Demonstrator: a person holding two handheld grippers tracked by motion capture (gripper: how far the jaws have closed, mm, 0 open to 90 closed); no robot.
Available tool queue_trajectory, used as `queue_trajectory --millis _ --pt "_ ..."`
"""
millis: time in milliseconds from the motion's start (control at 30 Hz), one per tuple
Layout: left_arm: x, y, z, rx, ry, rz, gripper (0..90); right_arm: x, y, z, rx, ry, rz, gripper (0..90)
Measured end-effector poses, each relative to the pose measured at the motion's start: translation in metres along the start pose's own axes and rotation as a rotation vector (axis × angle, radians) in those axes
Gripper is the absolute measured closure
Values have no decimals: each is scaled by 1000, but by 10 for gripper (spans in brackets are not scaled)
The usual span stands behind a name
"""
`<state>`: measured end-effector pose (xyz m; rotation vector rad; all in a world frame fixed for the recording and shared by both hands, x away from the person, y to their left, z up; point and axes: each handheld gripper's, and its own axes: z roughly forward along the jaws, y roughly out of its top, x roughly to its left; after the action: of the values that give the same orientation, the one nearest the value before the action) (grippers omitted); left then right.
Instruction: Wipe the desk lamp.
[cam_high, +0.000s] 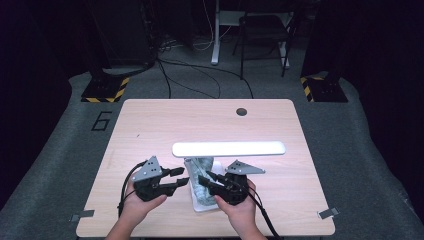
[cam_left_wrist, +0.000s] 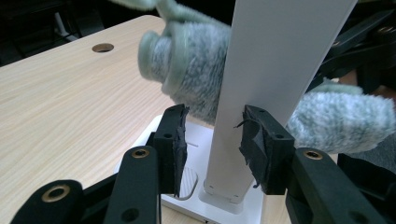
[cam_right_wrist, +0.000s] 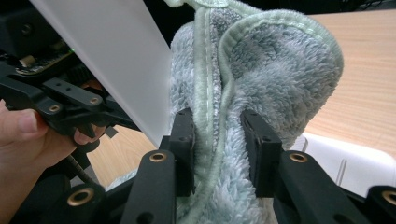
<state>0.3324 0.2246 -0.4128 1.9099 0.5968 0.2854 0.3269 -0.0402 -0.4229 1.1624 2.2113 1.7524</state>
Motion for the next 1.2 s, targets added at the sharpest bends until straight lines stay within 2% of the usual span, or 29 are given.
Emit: queue_trajectory --millis 167,200,267,433,533,567,600,667,700,733,833,867,900,933,967,1000,1033,1067,1200 --pt "0 0 0 0 0 3 602 -5 -10 8 41 -27 7 682" --pt "0 0 0 -1 -1 2 602 -8 -14 10 51 -33 -7 683" --pt "0 0 1 0 -1 1 603 -14 -27 17 91 -58 22 682" --pt "-1 1 0 3 -3 2 603 -20 -47 26 164 -96 13 682" --pt "-1 1 1 2 -2 1 603 -23 -53 29 170 -110 13 679" --pt "-1 1 1 3 -2 2 603 -24 -54 30 176 -116 7 679" --pt "-1 0 1 3 -3 0 602 -24 -57 33 189 -143 -34 678" --pt "-1 0 1 2 -3 -1 602 -25 -60 35 209 -161 -41 678" --pt "-1 0 1 2 -3 -1 602 -25 -60 35 209 -161 -41 678" --pt "-1 0 1 1 -3 1 602 -27 -59 34 208 -144 -8 679" --pt "-1 0 1 -2 -9 -2 601 -28 -56 32 205 -117 2 679" --pt "-2 0 3 5 -11 5 601 -26 -51 27 171 -95 28 680" --pt "-2 0 3 5 -11 5 600 -26 -51 27 171 -95 28 680" --pt "-3 -1 5 13 -11 9 600 -22 -43 22 136 -77 32 680" --pt "-3 -1 5 13 -11 9 600 -22 -43 22 136 -77 32 680" --pt "-3 0 5 14 -9 17 600 -18 -34 16 112 -61 12 680" --pt "-3 0 5 16 -7 18 600 -15 -30 13 95 -53 24 680" --pt "-2 0 4 17 -9 17 599 -14 -26 10 81 -49 8 680" --pt "-1 -1 4 27 -6 25 599 -4 -13 2 52 -34 -11 679"
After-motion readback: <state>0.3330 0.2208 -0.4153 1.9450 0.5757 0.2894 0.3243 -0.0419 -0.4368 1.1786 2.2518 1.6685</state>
